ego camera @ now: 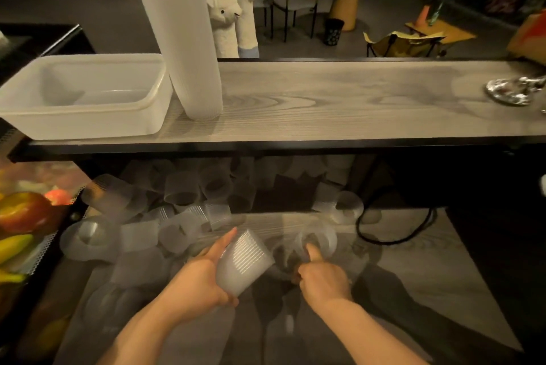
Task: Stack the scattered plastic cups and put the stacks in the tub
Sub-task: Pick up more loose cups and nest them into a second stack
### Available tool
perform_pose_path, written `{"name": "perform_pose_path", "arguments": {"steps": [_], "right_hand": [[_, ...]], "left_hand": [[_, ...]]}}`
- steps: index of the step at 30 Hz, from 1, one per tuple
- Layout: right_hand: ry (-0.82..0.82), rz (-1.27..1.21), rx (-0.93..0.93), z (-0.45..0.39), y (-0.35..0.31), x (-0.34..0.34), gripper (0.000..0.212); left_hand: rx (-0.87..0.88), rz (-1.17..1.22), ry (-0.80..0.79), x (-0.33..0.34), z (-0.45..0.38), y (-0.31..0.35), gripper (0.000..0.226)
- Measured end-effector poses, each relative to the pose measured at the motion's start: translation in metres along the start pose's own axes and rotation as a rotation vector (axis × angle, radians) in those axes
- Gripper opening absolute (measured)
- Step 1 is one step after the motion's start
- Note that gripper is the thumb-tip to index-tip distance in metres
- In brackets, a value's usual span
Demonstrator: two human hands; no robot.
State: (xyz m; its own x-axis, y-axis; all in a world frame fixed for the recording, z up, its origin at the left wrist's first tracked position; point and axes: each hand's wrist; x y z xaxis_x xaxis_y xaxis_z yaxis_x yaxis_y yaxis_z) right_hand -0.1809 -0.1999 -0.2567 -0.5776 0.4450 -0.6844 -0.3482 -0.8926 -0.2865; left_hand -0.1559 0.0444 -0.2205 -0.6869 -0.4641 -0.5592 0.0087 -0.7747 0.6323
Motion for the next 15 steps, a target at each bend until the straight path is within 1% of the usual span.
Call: {"name": "perform_pose_path", "arguments": {"steps": [1,2,4,5,7,8,9,10,11,13,14,15], "right_hand": [[-0.002,-0.166,0.052,0.004,0.001,0.000,0.057],[0.014,-0.291,0.069,0.004,0.003,0.000,0.062],[0.052,-0.509,0.053,0.008,0.010,-0.004,0.066],[0.041,-0.539,0.022,0.015,0.011,-0.006,0.064],[0.003,-0.499,-0.063,0.022,0.019,-0.008,0.055],[0.007,-0.393,-0.128,0.023,0.022,-0.008,0.042],[0.050,-0.299,-0.197,0.025,0.026,-0.009,0.023],[0.102,-0.267,-0.270,0.029,0.028,-0.011,0.009],[0.146,-0.258,-0.326,0.036,0.028,-0.015,0.007],[0.184,-0.336,-0.409,0.049,0.025,-0.023,0.005],[0.159,-0.378,-0.454,0.055,0.022,-0.028,0.004],[0.095,-0.387,-0.491,0.062,0.018,-0.034,0.005]], "left_hand": [[0.005,-0.003,-0.007,0.001,0.001,0.004,0.129],[0.012,-0.003,-0.016,0.003,0.002,0.008,0.128],[0.027,0.007,-0.026,0.005,0.006,0.015,0.126],[0.036,0.013,-0.020,0.006,0.008,0.017,0.125],[0.043,0.015,-0.007,0.006,0.014,0.019,0.122],[0.042,0.008,-0.004,0.006,0.018,0.019,0.122],[0.043,0.003,-0.003,0.006,0.021,0.018,0.122],[0.044,0.001,-0.001,0.007,0.024,0.018,0.122],[0.048,0.001,0.000,0.008,0.028,0.018,0.122],[0.064,-0.002,-0.001,0.009,0.033,0.020,0.122],[0.075,0.002,-0.004,0.009,0.036,0.022,0.122],[0.086,0.015,-0.008,0.009,0.038,0.024,0.123]]}}
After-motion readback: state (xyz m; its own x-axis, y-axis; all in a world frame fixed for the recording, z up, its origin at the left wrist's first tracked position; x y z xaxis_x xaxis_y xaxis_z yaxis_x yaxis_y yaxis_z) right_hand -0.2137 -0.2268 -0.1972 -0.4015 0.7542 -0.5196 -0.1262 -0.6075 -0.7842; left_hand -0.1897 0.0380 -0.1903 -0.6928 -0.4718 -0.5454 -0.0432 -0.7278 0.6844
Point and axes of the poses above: each hand's wrist, its own z-axis away from the middle knuckle, its own x-axis out of the palm, y = z × x, and after that the axes turned 13 degrees about -y, right-handed
